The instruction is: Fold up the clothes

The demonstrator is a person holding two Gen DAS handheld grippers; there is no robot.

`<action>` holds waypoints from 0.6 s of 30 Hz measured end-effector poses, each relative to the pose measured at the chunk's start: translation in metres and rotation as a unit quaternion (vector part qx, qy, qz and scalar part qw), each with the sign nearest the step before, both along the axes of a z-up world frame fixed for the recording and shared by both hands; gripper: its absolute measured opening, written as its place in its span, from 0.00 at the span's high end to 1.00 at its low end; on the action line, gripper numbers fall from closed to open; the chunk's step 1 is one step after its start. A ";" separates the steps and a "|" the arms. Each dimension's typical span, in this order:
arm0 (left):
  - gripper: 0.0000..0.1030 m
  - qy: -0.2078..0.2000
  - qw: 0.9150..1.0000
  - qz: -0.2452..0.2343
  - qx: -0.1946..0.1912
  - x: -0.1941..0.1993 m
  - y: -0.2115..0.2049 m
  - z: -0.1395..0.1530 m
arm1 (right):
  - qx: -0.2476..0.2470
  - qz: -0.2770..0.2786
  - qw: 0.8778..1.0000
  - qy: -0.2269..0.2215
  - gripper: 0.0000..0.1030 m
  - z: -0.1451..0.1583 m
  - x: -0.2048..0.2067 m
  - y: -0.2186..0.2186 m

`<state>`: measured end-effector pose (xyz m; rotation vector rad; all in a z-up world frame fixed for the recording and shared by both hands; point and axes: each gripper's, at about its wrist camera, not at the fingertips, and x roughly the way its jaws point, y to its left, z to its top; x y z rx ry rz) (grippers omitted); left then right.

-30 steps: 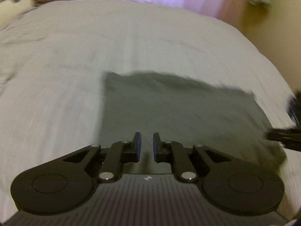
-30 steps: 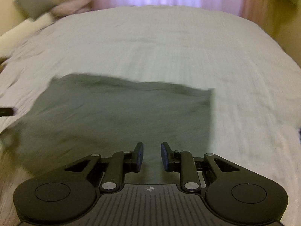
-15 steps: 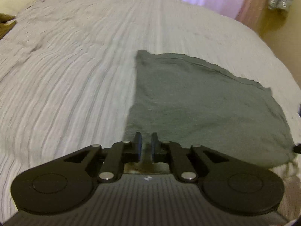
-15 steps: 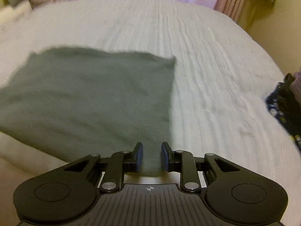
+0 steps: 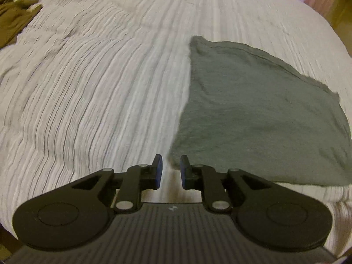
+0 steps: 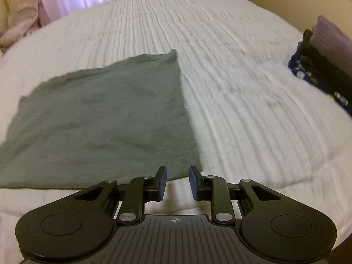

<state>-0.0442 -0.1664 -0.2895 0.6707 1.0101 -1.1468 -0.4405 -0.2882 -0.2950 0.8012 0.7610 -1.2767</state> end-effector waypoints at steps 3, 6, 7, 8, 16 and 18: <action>0.85 0.002 1.000 -0.015 -0.009 -0.009 -0.001 0.005 | -0.001 -0.003 1.000 -0.015 0.61 -0.010 0.015 -0.014; 0.85 0.005 1.000 -0.025 -0.012 -0.016 -0.006 0.000 | -0.018 0.003 1.000 -0.010 0.45 -0.011 0.024 -0.014; 0.85 0.005 1.000 -0.029 -0.012 -0.017 -0.008 -0.002 | -0.020 0.006 1.000 -0.009 0.45 -0.011 0.026 -0.013; 0.85 0.005 0.999 -0.032 -0.012 -0.020 -0.010 -0.005 | -0.022 0.008 1.000 -0.007 0.45 -0.011 0.027 -0.012; 0.82 -0.005 0.998 -0.061 -0.004 -0.032 -0.014 -0.058 | -0.012 0.029 0.999 0.032 0.45 -0.057 0.022 -0.032; 0.82 -0.009 0.998 -0.065 -0.003 -0.030 -0.008 -0.050 | 0.005 0.026 0.999 0.042 0.45 -0.065 0.013 -0.030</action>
